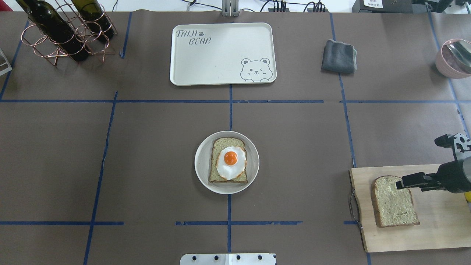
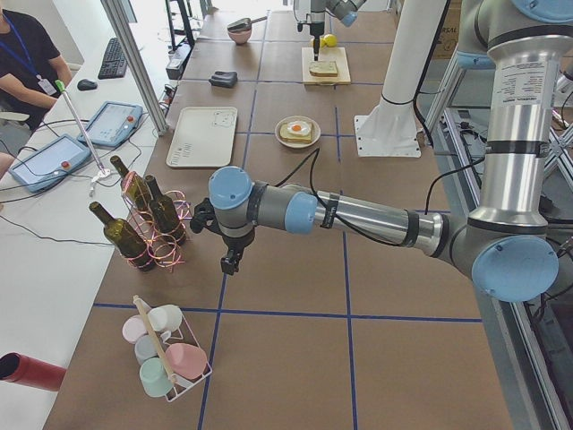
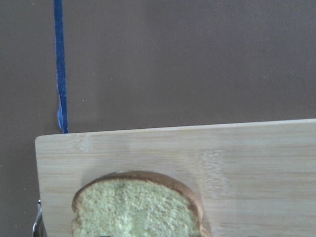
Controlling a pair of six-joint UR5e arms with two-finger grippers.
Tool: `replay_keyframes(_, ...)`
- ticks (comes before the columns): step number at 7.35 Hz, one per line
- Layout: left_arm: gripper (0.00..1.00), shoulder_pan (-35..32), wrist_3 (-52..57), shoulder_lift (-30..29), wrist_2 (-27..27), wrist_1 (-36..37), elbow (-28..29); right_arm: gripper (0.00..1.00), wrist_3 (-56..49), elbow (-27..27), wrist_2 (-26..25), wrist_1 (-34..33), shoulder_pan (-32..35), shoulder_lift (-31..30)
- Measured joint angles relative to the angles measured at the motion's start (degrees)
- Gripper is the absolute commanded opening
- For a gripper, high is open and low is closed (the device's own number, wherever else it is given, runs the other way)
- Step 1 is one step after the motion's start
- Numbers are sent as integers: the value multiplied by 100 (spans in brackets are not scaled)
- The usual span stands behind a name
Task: Make sandwich and place on tray
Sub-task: 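Reach the right gripper down to the bread slice on the cutting board, then grasp the bread slice edge with the right gripper and lift it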
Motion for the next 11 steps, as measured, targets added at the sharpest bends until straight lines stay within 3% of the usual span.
replay_keyframes(3, 100, -3, -1, 27, -2, 0, -76, 56, 26, -17, -11, 22, -251, -57)
replay_keyframes(4, 100, -5, 0, 31, -2, 0, -97, 22, 27, -19, -11, 22, -272, -100)
replay_keyframes(5, 100, -5, 1, 33, -2, 0, -106, 14, 27, -21, -12, 23, -279, -130)
replay_keyframes(6, 100, -5, 2, 34, -1, 0, -108, 0, 27, -21, -12, 23, -281, -148)
replay_keyframes(11, 100, -5, 2, 35, -2, 0, -129, 0, 25, 82, -10, 40, -254, -248)
